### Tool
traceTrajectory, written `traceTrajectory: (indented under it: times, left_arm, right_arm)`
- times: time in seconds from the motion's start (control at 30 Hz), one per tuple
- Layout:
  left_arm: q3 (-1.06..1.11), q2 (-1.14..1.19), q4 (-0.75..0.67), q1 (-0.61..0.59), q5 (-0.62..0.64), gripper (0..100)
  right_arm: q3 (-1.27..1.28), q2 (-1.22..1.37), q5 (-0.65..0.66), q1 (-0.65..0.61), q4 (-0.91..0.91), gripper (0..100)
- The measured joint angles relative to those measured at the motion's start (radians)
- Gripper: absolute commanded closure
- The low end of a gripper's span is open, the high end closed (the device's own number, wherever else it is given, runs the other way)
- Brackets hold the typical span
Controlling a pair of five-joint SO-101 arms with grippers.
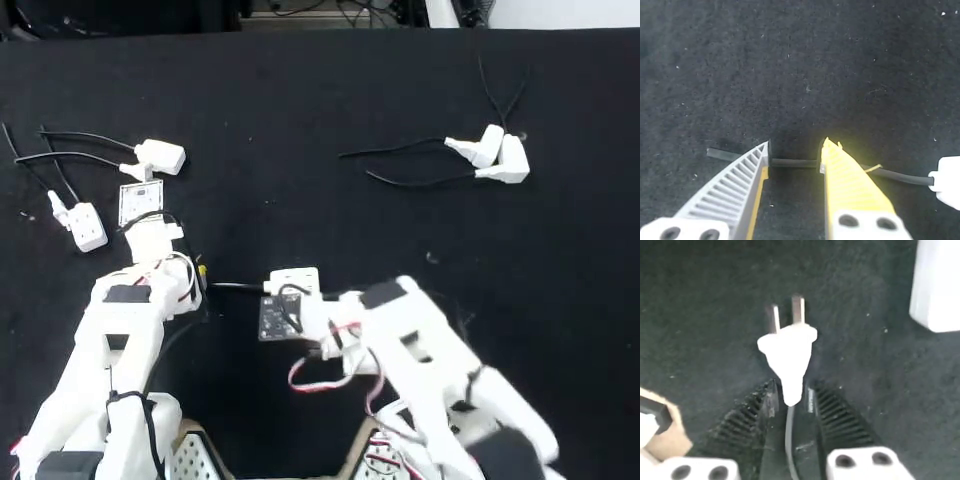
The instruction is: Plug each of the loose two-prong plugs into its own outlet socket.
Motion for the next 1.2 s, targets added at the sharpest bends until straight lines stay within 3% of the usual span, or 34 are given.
traceTrajectory:
  times: [0.13,0.23,0.33,0.57,0.93,1.2]
  left_arm:
    - [0.0,0.0,0.0,0.0,0.0,83]
    - [0.0,0.0,0.0,0.0,0.0,83]
    - [0.0,0.0,0.0,0.0,0.0,83]
    - [0.0,0.0,0.0,0.0,0.0,83]
    - [0.0,0.0,0.0,0.0,0.0,83]
    - [0.0,0.0,0.0,0.0,0.0,83]
  right_arm:
    - [-0.089,0.146,0.0,0.002,0.003,90.7]
    - [-0.118,0.172,0.0,0.0,0.034,91.7]
    - [-0.138,0.184,0.0,0.0,0.049,99.0]
    - [-0.155,0.203,-0.052,0.0,0.052,98.8]
    - [-0.058,-0.135,-0.14,0.04,0.112,96.9]
    - [0.02,-0.103,-0.213,0.028,-0.018,89.1]
